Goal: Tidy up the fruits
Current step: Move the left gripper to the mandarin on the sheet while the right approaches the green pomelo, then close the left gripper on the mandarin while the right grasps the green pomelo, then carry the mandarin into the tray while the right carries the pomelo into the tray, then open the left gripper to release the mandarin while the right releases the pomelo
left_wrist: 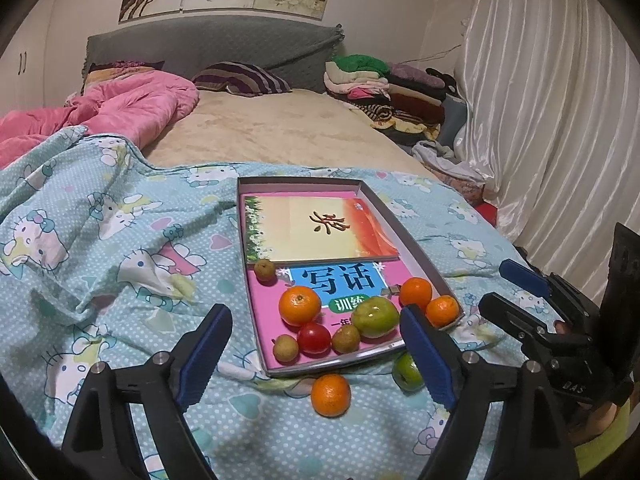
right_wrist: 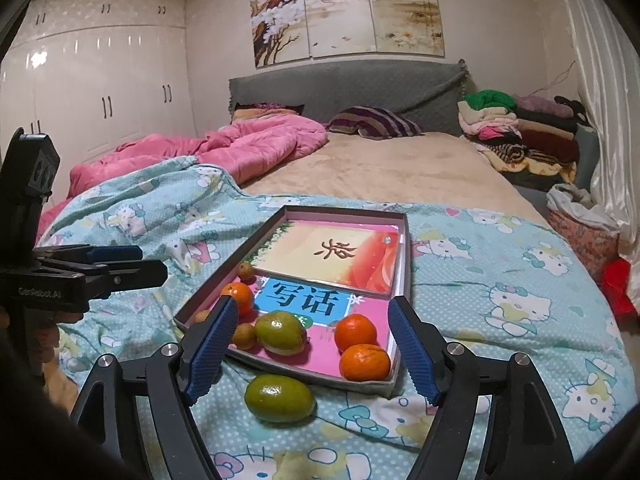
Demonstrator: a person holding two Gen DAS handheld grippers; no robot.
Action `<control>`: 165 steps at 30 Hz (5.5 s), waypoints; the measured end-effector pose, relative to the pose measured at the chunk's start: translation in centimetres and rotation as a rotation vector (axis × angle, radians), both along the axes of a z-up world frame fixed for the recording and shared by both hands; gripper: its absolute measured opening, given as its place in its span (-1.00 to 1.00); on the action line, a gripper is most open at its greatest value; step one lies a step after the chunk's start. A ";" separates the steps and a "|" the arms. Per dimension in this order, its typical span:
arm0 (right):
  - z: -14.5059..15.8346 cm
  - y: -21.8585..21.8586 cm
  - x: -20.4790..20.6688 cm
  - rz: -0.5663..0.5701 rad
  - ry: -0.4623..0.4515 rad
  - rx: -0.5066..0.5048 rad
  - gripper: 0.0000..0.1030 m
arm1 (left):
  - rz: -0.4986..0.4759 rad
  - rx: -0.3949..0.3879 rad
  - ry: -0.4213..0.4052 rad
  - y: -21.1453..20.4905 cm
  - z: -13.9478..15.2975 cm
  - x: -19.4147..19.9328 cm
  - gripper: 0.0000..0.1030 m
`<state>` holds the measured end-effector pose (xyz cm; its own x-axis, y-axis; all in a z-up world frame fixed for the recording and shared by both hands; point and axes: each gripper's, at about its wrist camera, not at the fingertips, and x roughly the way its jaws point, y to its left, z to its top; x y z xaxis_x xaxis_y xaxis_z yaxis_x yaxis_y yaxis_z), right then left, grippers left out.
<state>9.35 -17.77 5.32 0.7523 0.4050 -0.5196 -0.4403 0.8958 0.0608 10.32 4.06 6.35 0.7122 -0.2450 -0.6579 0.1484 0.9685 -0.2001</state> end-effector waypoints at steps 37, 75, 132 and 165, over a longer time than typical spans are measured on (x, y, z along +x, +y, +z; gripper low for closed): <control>-6.4 1.1 -1.1 0.048 0.184 -0.095 0.59 | -0.035 0.031 0.153 -1.6 -5.9 -1.4 0.66; -6.0 0.7 0.2 0.099 0.201 0.017 0.11 | -0.136 -0.037 0.246 -1.9 -8.8 0.4 -0.39; -5.3 3.8 3.9 0.117 0.152 -0.100 0.11 | 0.028 0.043 0.115 1.7 -6.4 5.0 -0.39; -5.3 3.3 3.9 0.095 0.106 -0.137 0.13 | 0.026 0.042 0.121 1.6 -6.6 5.0 -0.38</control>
